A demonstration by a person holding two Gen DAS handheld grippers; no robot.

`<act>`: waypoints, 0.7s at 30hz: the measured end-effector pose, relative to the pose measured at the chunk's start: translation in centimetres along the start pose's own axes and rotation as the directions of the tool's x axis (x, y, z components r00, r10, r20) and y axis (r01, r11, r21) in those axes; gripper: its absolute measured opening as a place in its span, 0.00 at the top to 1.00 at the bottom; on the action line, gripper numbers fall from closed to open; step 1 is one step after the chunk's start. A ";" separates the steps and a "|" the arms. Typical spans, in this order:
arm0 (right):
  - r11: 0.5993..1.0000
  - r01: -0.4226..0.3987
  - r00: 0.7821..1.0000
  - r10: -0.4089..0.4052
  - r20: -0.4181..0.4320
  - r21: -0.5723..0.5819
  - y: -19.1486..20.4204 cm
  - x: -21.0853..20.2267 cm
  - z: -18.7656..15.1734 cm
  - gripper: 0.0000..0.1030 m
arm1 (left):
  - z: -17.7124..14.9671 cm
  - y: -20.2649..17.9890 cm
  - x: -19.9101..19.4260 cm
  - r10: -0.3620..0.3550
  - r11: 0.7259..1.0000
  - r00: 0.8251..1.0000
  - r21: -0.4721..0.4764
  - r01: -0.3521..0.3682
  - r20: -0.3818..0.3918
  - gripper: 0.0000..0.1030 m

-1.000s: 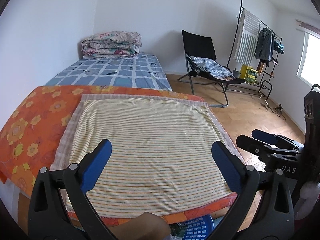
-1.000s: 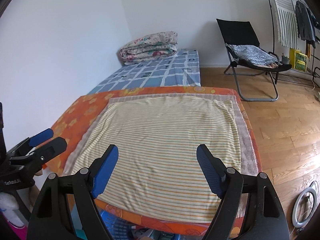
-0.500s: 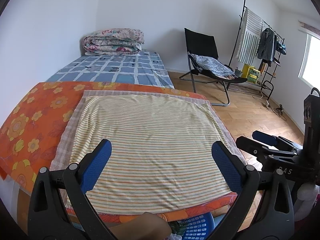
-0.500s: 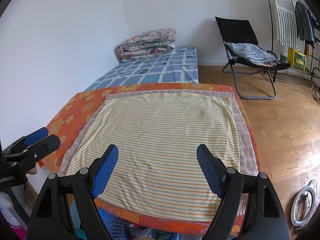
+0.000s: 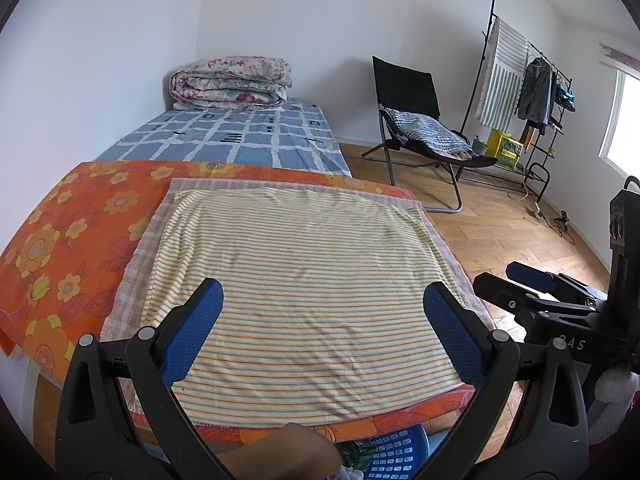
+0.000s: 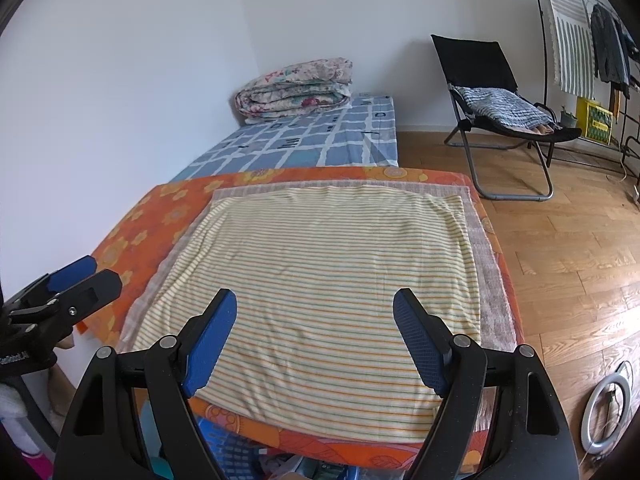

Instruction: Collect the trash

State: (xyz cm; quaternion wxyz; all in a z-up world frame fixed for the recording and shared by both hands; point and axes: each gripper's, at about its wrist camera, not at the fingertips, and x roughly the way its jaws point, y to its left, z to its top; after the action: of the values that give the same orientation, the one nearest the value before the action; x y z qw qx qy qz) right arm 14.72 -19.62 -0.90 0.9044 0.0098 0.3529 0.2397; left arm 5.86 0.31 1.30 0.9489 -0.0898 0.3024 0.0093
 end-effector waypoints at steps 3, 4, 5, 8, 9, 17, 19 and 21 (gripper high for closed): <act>1.000 0.000 1.000 0.000 -0.004 -0.001 0.0 0.1 -0.1 0.22 | 0.0 0.0 0.0 0.003 1.000 1.000 0.002 -0.003 0.002 0.01; 1.000 0.000 1.000 0.000 -0.004 -0.002 0.0 0.1 -0.1 0.22 | 0.0 0.0 0.0 0.003 1.000 1.000 0.003 -0.003 0.001 0.01; 1.000 0.001 1.000 -0.001 -0.003 -0.001 0.0 0.1 -0.1 0.22 | 0.1 -0.1 0.0 0.000 1.000 1.000 0.000 0.000 0.002 0.01; 1.000 0.002 1.000 -0.002 -0.003 0.000 -0.1 0.2 -0.1 0.22 | -0.4 0.0 -0.1 0.004 1.000 1.000 0.008 -0.004 0.002 0.01; 1.000 0.002 1.000 -0.002 -0.004 0.001 -0.1 0.2 -0.1 0.22 | -0.4 -0.1 -0.1 0.007 1.000 1.000 0.012 -0.007 0.002 0.01; 1.000 0.001 1.000 -0.001 -0.015 -0.006 0.0 0.5 -0.3 0.22 | -0.6 -0.3 -0.2 0.022 1.000 1.000 0.020 -0.022 0.006 0.01; 1.000 0.001 1.000 -0.001 -0.016 -0.008 0.0 0.5 -0.3 0.22 | -0.5 -0.4 -0.2 0.028 0.999 1.000 0.027 -0.028 0.012 0.01; 1.000 0.003 1.000 -0.003 -0.016 -0.007 0.0 0.5 -0.4 0.22 | -0.6 -0.4 -0.3 0.030 0.999 0.999 0.027 -0.030 0.015 0.01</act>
State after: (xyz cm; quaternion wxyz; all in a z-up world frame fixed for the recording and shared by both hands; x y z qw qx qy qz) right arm 14.79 -19.49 -1.46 0.9019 0.0041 0.3594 0.2394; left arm 5.32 -0.12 1.07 0.9520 -0.0722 0.2969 0.0200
